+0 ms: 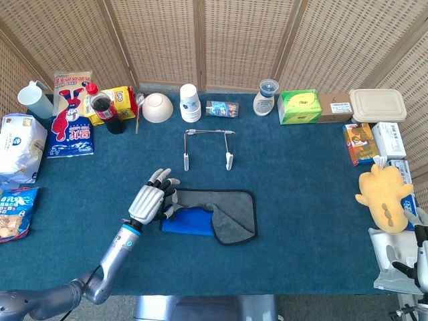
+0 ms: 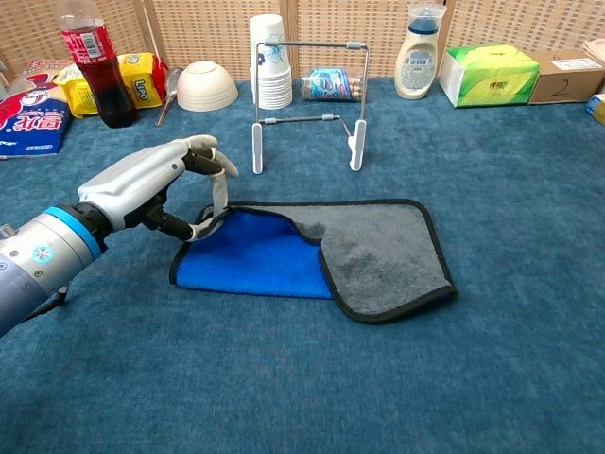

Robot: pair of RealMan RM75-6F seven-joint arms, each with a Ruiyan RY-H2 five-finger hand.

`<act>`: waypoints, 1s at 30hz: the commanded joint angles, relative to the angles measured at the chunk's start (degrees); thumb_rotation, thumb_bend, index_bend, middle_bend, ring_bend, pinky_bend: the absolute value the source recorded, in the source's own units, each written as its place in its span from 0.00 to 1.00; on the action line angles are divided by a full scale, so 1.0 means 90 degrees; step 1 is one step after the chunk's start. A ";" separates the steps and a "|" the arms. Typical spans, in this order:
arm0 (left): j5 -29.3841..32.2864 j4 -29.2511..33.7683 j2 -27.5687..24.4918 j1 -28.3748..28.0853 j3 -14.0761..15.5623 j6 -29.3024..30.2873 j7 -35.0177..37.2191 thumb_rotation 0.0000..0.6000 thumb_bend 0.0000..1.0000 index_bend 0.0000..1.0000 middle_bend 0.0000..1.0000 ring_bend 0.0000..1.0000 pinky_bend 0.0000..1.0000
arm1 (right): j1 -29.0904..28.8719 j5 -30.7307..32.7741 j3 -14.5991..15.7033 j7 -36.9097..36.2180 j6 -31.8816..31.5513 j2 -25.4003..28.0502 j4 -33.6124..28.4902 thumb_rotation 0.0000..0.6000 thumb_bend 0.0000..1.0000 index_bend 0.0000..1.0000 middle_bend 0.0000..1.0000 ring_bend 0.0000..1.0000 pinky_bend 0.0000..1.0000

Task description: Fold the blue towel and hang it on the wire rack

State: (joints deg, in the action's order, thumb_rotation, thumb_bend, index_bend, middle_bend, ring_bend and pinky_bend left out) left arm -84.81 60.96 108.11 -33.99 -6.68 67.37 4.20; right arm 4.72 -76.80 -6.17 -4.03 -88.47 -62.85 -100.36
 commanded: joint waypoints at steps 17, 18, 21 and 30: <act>0.0303 -0.0582 0.0258 0.0001 -0.0149 -0.0107 0.0062 1.00 0.34 0.51 0.26 0.02 0.00 | 0.0013 0.0018 -0.0003 0.0007 0.0000 0.0030 -0.0015 1.00 0.33 0.15 0.07 0.00 0.00; 0.0309 -0.0599 0.0268 0.0001 -0.0157 -0.0099 0.0066 1.00 0.34 0.52 0.26 0.02 0.00 | 0.0013 0.0015 -0.0003 0.0003 -0.0001 0.0030 -0.0014 1.00 0.33 0.15 0.07 0.00 0.00; 0.0318 -0.0667 0.0311 0.0000 -0.0187 -0.0048 0.0068 1.00 0.34 0.55 0.27 0.02 0.00 | 0.0014 0.0010 -0.0003 0.0005 -0.0004 0.0030 -0.0020 1.00 0.33 0.15 0.07 0.00 0.00; 0.0392 -0.0923 0.0404 -0.0028 -0.0246 -0.0071 0.0058 1.00 0.36 0.58 0.29 0.04 0.00 | 0.0025 0.0023 -0.0001 0.0013 -0.0007 0.0037 -0.0030 1.00 0.33 0.15 0.07 0.00 0.00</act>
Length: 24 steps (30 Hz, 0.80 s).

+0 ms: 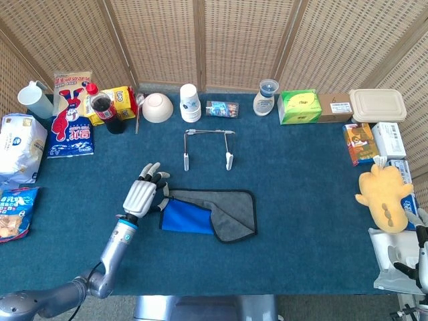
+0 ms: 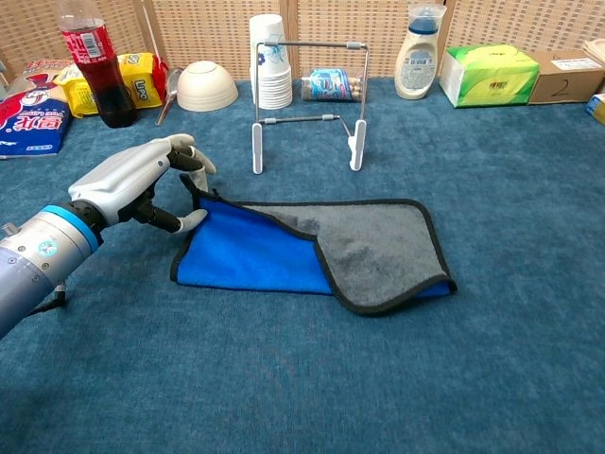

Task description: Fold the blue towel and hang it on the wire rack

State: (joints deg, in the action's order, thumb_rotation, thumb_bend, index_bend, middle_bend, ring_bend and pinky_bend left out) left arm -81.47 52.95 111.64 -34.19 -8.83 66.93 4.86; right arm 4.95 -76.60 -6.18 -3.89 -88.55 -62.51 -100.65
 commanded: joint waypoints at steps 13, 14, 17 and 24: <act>0.0134 -0.0083 0.0034 -0.0045 -0.0035 -0.0188 -0.0115 1.00 0.33 0.42 0.23 0.00 0.00 | -0.0001 -0.0006 0.0003 -0.0002 0.0009 0.0000 0.0001 1.00 0.33 0.15 0.07 0.00 0.00; 0.0133 -0.0078 0.0037 -0.0051 -0.0040 -0.0184 -0.0117 1.00 0.32 0.41 0.23 0.00 0.00 | 0.0002 -0.0005 0.0005 -0.0002 0.0006 0.0001 0.0001 1.00 0.33 0.15 0.07 0.00 0.00; 0.0125 -0.0059 0.0037 -0.0075 -0.0055 -0.0175 -0.0119 1.00 0.30 0.39 0.22 0.00 0.00 | 0.0011 -0.0002 0.0005 -0.0004 -0.0006 0.0005 -0.0001 1.00 0.33 0.15 0.07 0.00 0.00; 0.0084 0.0017 0.0011 -0.0138 -0.0108 -0.0097 -0.0134 1.00 0.29 0.34 0.19 0.00 0.00 | 0.0019 -0.0009 0.0007 -0.0011 -0.0013 0.0013 -0.0002 1.00 0.33 0.15 0.07 0.00 0.00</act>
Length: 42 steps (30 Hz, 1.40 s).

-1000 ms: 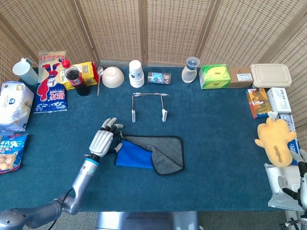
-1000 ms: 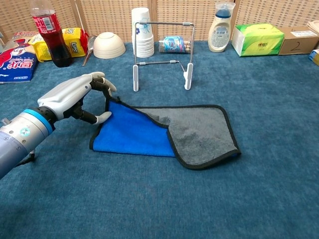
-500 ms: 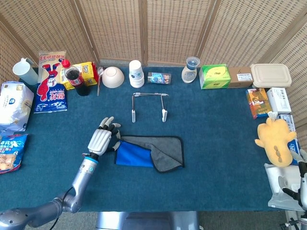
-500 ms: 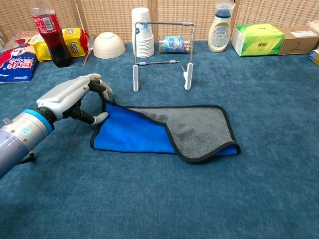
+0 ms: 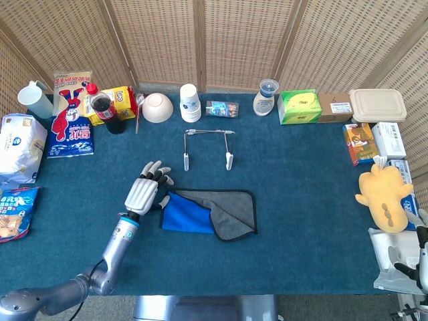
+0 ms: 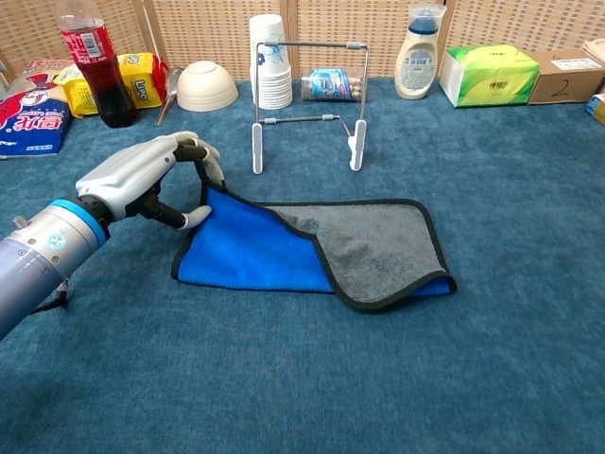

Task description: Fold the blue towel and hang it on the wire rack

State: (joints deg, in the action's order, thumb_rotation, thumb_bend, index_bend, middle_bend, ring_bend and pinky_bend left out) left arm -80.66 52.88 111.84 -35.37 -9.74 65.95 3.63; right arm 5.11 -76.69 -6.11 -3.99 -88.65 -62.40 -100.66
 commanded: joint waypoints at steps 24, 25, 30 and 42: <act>-0.0207 0.1014 -0.0406 0.0030 0.0332 -0.0047 -0.0602 1.00 0.26 0.21 0.11 0.00 0.00 | 0.0029 -0.0027 0.0010 -0.0022 -0.0038 -0.0003 -0.0003 1.00 0.33 0.15 0.07 0.00 0.00; -0.0201 0.1034 -0.0419 0.0031 0.0350 -0.0076 -0.0634 1.00 0.25 0.21 0.11 0.00 0.00 | 0.0034 -0.0029 0.0011 -0.0029 -0.0043 -0.0001 0.0000 1.00 0.33 0.15 0.07 0.00 0.00; -0.0231 0.1116 -0.0474 0.0054 0.0477 -0.0164 -0.0769 1.00 0.26 0.21 0.10 0.00 0.00 | 0.0050 -0.0035 0.0021 -0.0061 -0.0049 0.0003 0.0013 1.00 0.33 0.15 0.07 0.00 0.00; -0.0359 0.1468 -0.0640 0.0132 0.0673 -0.0165 -0.0967 1.00 0.25 0.21 0.09 0.00 0.00 | 0.0044 -0.0067 0.0022 -0.0082 -0.0046 -0.0010 0.0022 1.00 0.33 0.14 0.07 0.00 0.00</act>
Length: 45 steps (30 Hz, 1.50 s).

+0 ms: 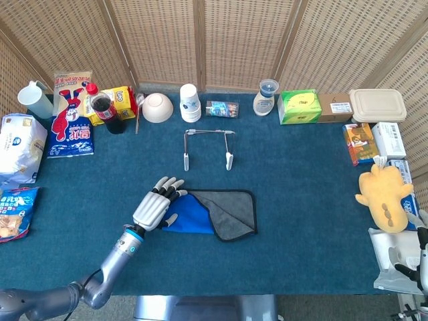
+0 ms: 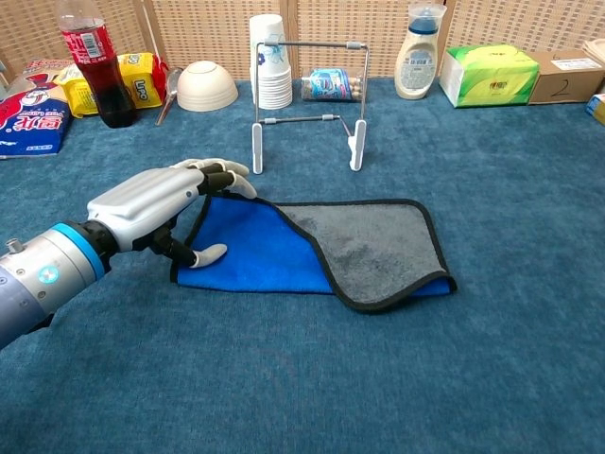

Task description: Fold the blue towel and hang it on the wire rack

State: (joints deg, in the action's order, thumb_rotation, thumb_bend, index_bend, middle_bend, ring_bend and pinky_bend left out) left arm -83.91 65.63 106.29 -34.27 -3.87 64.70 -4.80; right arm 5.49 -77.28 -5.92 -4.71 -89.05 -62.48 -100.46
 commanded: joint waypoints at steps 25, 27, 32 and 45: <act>-0.0132 0.0537 -0.0416 0.0336 0.0284 0.0172 -0.0154 1.00 0.25 0.21 0.09 0.00 0.00 | -0.0021 -0.0021 0.0002 0.0022 0.0023 -0.0021 -0.0012 1.00 0.33 0.14 0.07 0.00 0.00; -0.0134 0.0547 -0.0415 0.0341 0.0298 0.0153 -0.0169 1.00 0.26 0.21 0.09 0.00 0.00 | -0.0015 -0.0022 0.0003 0.0019 0.0014 -0.0018 -0.0011 1.00 0.33 0.14 0.07 0.00 0.00; -0.0219 0.0669 -0.0471 0.0378 0.0389 0.0161 -0.0258 1.00 0.26 0.21 0.09 0.00 0.00 | 0.0013 -0.0042 0.0011 -0.0006 -0.0029 -0.0005 -0.0018 1.00 0.33 0.14 0.07 0.00 0.00; -0.0350 0.1164 -0.0850 0.0400 0.0175 0.0464 -0.0262 1.00 0.26 0.21 0.09 0.00 0.00 | -0.0175 -0.0212 -0.0035 0.0071 0.0119 0.0037 -0.0037 1.00 0.33 0.14 0.07 0.00 0.00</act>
State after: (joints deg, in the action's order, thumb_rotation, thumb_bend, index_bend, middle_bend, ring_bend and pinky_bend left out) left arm -86.83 75.29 99.36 -30.63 -1.80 68.25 -7.43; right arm 4.18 -78.99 -6.13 -4.25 -88.22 -62.28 -100.73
